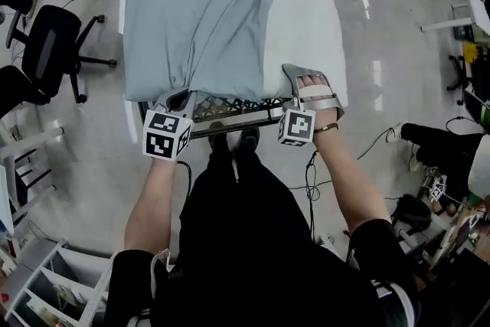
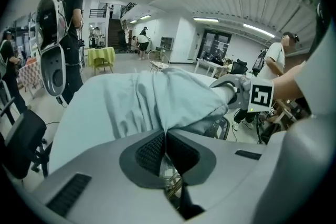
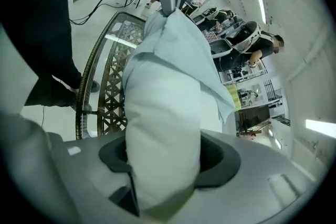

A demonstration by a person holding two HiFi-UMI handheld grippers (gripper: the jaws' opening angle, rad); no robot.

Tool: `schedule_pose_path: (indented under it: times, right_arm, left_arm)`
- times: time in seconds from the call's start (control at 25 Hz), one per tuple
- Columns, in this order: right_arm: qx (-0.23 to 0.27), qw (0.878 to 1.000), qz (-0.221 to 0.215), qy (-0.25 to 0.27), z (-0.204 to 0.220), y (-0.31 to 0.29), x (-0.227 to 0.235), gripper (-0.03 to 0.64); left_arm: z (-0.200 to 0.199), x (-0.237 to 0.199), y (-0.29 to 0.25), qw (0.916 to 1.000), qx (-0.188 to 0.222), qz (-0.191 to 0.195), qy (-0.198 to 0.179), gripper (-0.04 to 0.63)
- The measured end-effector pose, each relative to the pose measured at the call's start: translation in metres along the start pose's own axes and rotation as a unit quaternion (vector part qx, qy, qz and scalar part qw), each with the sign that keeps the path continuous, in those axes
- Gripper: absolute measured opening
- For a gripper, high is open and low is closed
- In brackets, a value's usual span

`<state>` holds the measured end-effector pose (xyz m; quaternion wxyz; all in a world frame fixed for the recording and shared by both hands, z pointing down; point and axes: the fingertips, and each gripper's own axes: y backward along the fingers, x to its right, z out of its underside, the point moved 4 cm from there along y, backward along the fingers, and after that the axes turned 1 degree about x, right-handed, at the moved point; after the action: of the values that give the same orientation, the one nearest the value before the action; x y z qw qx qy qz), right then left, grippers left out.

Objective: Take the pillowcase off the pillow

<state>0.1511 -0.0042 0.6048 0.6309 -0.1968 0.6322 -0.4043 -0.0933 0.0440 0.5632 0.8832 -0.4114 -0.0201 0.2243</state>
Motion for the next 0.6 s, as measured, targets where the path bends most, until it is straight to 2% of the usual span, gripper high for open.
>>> schedule_pose_path:
  times: [0.12,0.28,0.44,0.6]
  right_arm:
    - [0.008,1.000,-0.018,-0.005,0.000,0.011,0.026,0.281]
    - [-0.007,0.999,-0.051,-0.017,0.001,0.007,0.038,0.292]
    - [-0.012,0.997,-0.075,-0.019,-0.014,-0.018,0.002,0.347]
    - [-0.035,0.999,-0.041,-0.005,-0.020,-0.052,-0.038,0.408]
  left_arm:
    - [-0.013,-0.005,0.007,0.9996,0.009,-0.015,-0.020,0.008]
    - [-0.038,-0.009,0.010,0.9991,0.026,-0.016,-0.031,0.008]
    - [-0.027,-0.008,-0.002,0.9991,0.003,0.000,-0.043,0.008]
    - [0.005,-0.005,-0.018,0.9990,-0.012,0.018,-0.039,0.008]
